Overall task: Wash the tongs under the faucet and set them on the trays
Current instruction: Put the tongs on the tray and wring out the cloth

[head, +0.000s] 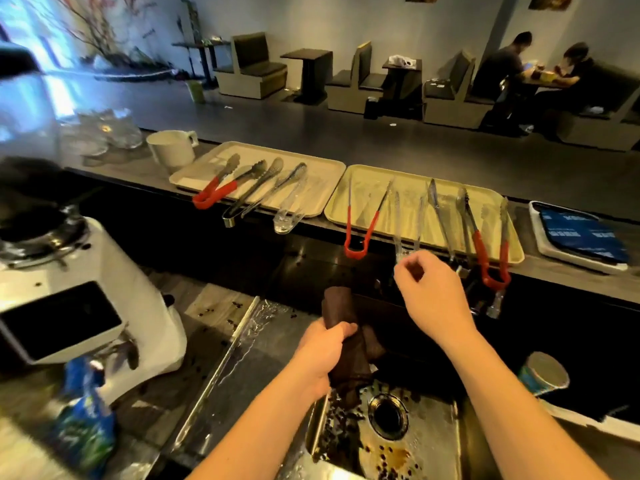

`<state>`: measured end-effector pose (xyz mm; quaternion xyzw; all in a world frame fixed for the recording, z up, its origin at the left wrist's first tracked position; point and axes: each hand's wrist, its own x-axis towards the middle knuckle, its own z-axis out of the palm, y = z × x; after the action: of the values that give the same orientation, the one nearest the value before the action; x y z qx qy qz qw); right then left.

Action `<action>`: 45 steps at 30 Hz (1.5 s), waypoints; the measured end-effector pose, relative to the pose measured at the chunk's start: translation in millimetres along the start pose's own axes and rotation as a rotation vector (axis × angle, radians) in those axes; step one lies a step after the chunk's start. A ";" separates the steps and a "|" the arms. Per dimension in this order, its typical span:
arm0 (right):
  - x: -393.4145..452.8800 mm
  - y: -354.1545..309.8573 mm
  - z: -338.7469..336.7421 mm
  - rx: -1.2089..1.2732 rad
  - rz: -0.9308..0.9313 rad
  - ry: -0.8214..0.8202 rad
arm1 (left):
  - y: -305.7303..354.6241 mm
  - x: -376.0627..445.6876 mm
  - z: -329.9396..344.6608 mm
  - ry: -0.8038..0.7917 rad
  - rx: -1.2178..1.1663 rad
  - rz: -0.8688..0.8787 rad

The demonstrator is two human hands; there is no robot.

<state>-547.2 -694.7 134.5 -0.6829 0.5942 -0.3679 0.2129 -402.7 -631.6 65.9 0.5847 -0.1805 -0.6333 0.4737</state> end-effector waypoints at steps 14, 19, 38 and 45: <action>-156.8 -171.7 219.9 0.082 -0.299 -0.680 | -59.5 -113.4 -288.9 0.503 -0.313 0.142; -257.0 -242.0 297.8 0.097 -0.423 -0.905 | -91.9 -182.0 -395.5 0.673 -0.470 0.124; -519.9 -396.2 454.0 0.045 -0.333 -1.688 | -186.1 -370.4 -601.1 0.890 -1.004 0.301; -524.0 -402.8 494.0 0.145 -0.005 -1.794 | -192.2 -366.5 -634.7 1.281 -0.659 0.266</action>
<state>77.6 -177.8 -18.5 -0.6995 0.1785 0.2667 0.6385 52.6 -34.3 -35.1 0.6407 0.2624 -0.1257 0.7106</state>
